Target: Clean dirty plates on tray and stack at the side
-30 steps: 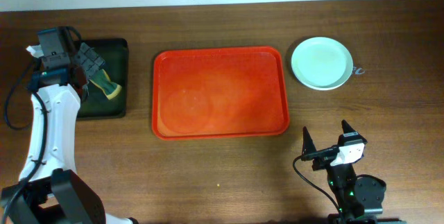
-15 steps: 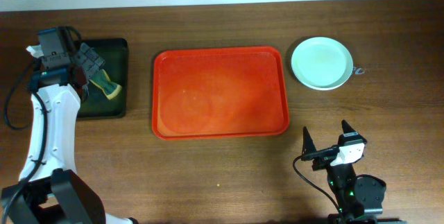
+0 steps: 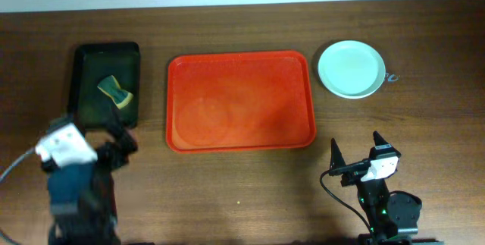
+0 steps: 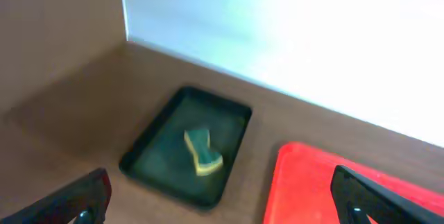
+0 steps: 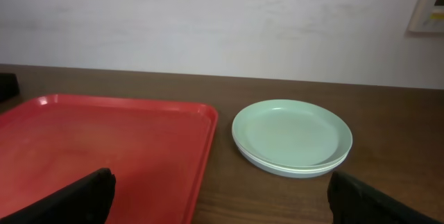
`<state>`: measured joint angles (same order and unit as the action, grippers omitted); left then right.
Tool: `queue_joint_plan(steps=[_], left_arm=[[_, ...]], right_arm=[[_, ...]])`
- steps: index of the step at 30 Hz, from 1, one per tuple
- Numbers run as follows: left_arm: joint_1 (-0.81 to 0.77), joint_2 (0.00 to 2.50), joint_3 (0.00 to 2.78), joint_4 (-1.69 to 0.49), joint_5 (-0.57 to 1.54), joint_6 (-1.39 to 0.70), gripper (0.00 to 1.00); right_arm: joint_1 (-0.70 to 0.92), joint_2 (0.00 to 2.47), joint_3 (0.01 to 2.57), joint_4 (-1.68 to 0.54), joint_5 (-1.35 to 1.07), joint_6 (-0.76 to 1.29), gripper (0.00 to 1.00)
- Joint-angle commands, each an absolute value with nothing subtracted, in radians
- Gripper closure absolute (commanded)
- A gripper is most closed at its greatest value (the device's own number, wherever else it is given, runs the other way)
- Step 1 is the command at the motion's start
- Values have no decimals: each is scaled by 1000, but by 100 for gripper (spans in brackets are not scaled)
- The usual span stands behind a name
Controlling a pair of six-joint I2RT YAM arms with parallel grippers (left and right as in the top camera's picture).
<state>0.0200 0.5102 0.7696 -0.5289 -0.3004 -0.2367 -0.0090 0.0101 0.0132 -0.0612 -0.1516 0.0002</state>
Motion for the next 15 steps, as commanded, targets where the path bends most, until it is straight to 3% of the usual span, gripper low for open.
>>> queue_joint_plan(steps=[1, 3, 15], left_arm=[[2, 351, 672, -531, -243, -85, 1], [0, 313, 630, -491, -151, -47, 1], [-2, 5, 113, -66, -93, -47, 1]], right_arm=[[-14, 4, 6, -65, -153, 5, 1], [-14, 4, 6, -65, -153, 5, 2], [-14, 4, 6, -65, -153, 5, 1]])
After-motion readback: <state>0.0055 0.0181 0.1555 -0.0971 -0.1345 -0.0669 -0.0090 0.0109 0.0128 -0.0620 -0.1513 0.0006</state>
